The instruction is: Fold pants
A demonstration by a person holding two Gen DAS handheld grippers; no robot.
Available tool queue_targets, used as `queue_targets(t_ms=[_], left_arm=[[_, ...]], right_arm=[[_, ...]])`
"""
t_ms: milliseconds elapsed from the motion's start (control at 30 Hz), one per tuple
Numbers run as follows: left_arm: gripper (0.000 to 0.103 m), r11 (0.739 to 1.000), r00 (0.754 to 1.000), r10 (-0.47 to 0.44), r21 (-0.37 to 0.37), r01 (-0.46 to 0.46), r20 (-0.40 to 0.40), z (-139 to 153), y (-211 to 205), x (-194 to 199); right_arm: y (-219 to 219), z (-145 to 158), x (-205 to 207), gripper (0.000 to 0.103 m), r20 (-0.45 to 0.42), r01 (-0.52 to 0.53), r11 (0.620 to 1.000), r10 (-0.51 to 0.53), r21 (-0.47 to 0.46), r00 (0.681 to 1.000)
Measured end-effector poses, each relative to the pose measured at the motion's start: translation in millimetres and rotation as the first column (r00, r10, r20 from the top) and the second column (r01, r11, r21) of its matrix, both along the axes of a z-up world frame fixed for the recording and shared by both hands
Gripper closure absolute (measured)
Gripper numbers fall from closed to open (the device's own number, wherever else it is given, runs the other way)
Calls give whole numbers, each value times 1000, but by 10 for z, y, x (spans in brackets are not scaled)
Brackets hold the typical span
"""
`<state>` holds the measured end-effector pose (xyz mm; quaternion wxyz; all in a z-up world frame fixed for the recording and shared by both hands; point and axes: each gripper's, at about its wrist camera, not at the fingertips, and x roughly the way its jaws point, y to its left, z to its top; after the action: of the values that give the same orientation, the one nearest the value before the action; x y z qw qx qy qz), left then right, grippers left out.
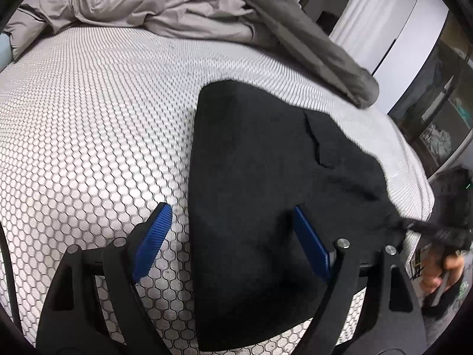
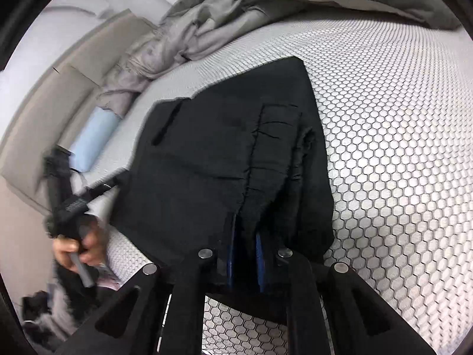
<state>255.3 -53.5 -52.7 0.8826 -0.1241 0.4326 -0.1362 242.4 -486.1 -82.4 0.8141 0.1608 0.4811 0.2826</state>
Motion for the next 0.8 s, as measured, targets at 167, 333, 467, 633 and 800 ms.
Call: queue_targets(t_ms=[167,333,467,633,800], left_arm=[[22,999,1000,-21,26,21,3,-38,-68,-21],[22,999,999,-31,19,31,-11,-53,-119,-7],[22,999,999,-30,21,30,-14,-43,-143,-5],[22,999,999,-38,28,38,-16,-48,-150,-36],[22,998,999,-51,43,52,-12,-45,-174,-103]], right_arm=[[-460,95,-95,50,18,95,987,-98,130,995],[-426,-51,43,50,-50,64,981,-56,185,997],[-305,-51,146,49,-73,65,977,-51,201,996],[-248,111,129,49,-4,39,960,-39,279,999],[-66,12,190,52,-25,-9,973,15,231,1000]])
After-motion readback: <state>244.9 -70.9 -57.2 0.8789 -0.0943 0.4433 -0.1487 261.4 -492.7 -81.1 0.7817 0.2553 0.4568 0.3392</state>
